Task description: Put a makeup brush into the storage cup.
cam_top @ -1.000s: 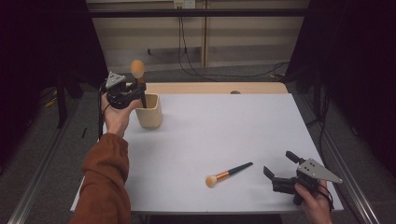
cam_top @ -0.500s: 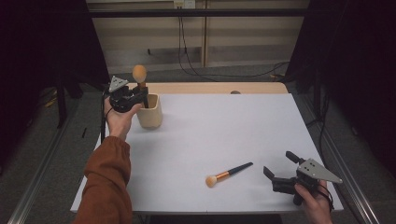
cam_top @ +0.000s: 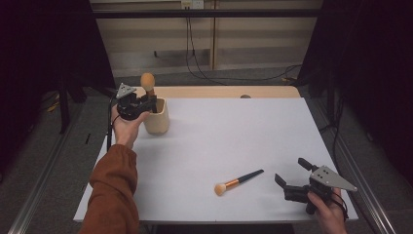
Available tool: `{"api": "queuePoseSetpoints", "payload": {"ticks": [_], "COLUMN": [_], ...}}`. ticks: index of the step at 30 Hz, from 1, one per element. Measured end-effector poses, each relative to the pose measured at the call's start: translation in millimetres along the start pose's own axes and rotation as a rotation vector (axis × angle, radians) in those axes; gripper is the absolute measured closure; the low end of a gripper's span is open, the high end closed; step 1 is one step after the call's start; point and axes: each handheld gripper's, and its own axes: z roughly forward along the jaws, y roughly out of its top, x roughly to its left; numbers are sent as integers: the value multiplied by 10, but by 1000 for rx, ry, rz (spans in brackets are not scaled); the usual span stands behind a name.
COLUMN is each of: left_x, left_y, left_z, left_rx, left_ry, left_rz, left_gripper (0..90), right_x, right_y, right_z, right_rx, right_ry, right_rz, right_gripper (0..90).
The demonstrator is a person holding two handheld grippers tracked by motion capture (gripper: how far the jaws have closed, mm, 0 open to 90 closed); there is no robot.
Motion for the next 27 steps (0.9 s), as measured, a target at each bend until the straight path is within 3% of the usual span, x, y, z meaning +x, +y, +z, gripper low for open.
{"api": "queuePoseSetpoints", "payload": {"ticks": [3,16,20,27], "left_x": [0,-49,-39,-64], "left_y": [-15,-16,-15,6], "left_z": [13,40,18,-46], "left_rx": [5,18,23,-9], "left_ry": [2,12,22,30], "left_rz": [-16,-6,-5,-7], "left_gripper": [680,629,542,373], "right_x": [-1,3,7,6], "right_y": [-1,-3,-3,-2], "right_z": [4,9,10,10], "right_rx": [2,6,7,6], "right_ry": [1,4,5,4], "right_rz": [0,-1,-3,0], "right_gripper": [0,0,0,0]}}
